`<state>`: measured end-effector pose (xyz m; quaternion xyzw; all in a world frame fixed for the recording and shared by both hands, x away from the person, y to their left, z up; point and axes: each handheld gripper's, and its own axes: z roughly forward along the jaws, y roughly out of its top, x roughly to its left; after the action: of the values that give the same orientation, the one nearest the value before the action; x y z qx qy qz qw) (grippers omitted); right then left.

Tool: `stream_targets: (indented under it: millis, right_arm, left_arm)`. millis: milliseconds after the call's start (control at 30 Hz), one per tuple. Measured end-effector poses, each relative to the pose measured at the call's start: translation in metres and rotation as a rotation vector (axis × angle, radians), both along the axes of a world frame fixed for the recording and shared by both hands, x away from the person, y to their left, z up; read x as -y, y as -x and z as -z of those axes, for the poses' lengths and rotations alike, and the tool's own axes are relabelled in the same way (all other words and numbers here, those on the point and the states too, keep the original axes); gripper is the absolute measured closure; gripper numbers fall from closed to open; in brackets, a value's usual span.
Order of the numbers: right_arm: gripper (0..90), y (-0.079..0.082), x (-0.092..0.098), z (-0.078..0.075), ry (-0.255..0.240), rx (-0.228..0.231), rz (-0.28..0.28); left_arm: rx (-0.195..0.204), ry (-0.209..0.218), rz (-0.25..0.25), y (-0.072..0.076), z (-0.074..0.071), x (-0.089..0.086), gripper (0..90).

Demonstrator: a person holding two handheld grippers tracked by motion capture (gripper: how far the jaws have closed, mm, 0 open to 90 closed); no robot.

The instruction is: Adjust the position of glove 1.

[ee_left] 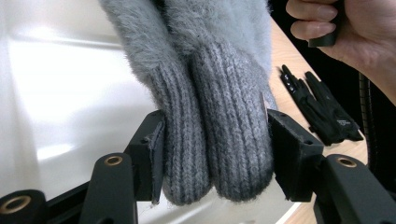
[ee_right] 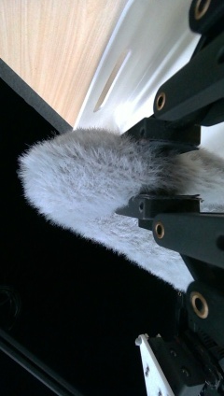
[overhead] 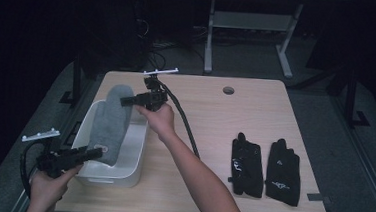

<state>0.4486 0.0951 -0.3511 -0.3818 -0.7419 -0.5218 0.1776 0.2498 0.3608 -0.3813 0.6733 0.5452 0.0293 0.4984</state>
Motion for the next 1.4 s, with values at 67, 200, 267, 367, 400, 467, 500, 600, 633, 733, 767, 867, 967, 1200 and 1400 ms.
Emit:
stream_targets:
  millis: [67,200,267,367,400,467,500,600,633,733,767,867,967,1200,1400]
  right_arm:
    - [71.9,-0.001,-0.003,0.002,-0.001,-0.001,-0.002]
    - [72.0,-0.002,-0.009,0.004,0.003,0.005,-0.008]
    - [72.0,-0.002,-0.012,0.005,0.008,0.003,-0.010]
    - [72.1,-0.002,-0.016,0.005,0.014,0.003,-0.014]
    - [72.2,-0.002,-0.017,0.006,0.014,0.003,-0.015]
    - [72.2,-0.002,-0.020,0.006,0.019,0.000,-0.017]
    - [72.2,-0.002,-0.022,0.007,0.023,0.003,-0.019]
    - [72.3,-0.003,-0.026,0.010,0.028,0.000,-0.024]
    - [72.3,-0.003,-0.027,0.011,0.029,-0.002,-0.025]
    - [72.3,-0.004,-0.030,0.015,0.037,-0.006,-0.030]
    - [72.3,-0.004,-0.030,0.016,0.040,-0.007,-0.029]
    - [72.3,-0.005,-0.032,0.018,0.044,-0.012,-0.034]
    - [72.4,-0.005,-0.033,0.020,0.048,-0.014,-0.035]
    - [72.5,-0.005,-0.034,0.026,0.052,-0.019,-0.041]
    - [72.5,-0.005,-0.035,0.031,0.041,-0.028,-0.044]
  left_arm:
    - [-0.001,-0.001,-0.005,0.000,0.002,-0.002,42.8]
    - [-0.010,-0.009,-0.012,0.000,0.004,-0.007,42.7]
    - [-0.014,-0.007,-0.020,0.000,0.005,-0.009,42.6]
    - [-0.020,-0.013,-0.022,0.000,0.005,-0.012,42.4]
    - [-0.022,-0.014,-0.027,0.000,0.005,-0.013,42.3]
    - [-0.028,-0.020,-0.026,0.001,0.006,-0.016,42.1]
    - [-0.031,-0.022,-0.029,0.001,0.006,-0.016,42.1]
    - [-0.037,-0.030,-0.035,0.001,0.008,-0.018,41.8]
    - [-0.041,-0.034,-0.037,0.001,0.008,-0.019,41.7]
    - [-0.048,-0.037,-0.038,0.001,0.010,-0.020,41.5]
    - [-0.050,-0.041,-0.038,0.001,0.010,-0.020,41.4]
    - [-0.060,-0.051,-0.040,0.001,0.011,-0.021,41.2]
    - [-0.066,-0.052,-0.050,0.002,0.012,-0.020,41.2]
    - [-0.074,-0.071,-0.049,0.003,0.014,-0.020,41.1]
    - [-0.064,-0.095,-0.059,0.005,0.013,-0.020,37.5]
